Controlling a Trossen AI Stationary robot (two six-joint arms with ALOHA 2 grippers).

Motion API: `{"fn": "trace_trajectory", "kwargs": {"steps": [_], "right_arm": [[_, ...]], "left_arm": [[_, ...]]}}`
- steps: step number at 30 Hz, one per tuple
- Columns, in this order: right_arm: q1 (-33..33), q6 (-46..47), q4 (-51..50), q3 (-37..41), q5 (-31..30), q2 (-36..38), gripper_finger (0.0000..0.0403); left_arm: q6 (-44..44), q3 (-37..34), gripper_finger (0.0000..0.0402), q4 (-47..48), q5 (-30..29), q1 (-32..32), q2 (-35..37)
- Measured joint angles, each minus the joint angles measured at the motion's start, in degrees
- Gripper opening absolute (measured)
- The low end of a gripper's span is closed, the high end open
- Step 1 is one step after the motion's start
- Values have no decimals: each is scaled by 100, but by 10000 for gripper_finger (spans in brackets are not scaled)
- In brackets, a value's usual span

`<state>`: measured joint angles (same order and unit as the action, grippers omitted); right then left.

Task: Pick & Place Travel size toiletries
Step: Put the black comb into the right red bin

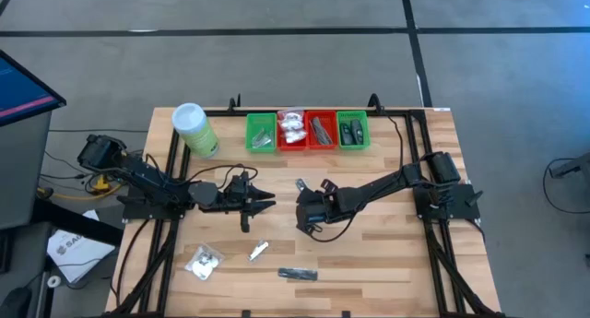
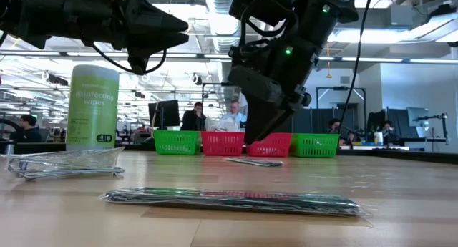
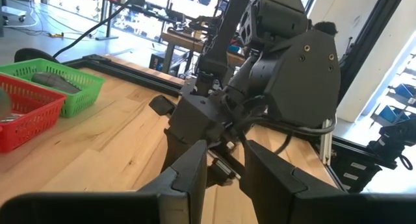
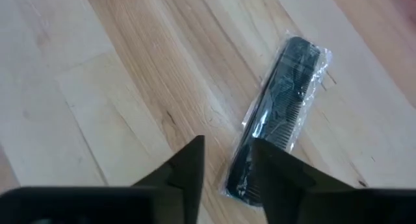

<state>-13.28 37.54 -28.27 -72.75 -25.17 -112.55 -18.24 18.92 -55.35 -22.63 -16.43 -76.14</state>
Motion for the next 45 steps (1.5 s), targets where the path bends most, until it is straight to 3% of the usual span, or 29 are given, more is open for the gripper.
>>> {"fn": "trace_trajectory", "kwargs": {"steps": [9,15,22,34,45], "right_arm": [[67,397,-309,0,43,-2,214],[169,608,-342,-7,118,-101,245],[275,625,-490,10,306,-282,245],[393,977,526,858,675,-193,242],[409,1078,524,863,802,-190,178]], "left_arm": [[0,0,97,1,0,0,1],[0,0,97,0,0,0,0],[0,0,97,27,0,12,2],[0,-17,97,66,3,58,2],[-17,-17,97,79,25,72,2]]}}
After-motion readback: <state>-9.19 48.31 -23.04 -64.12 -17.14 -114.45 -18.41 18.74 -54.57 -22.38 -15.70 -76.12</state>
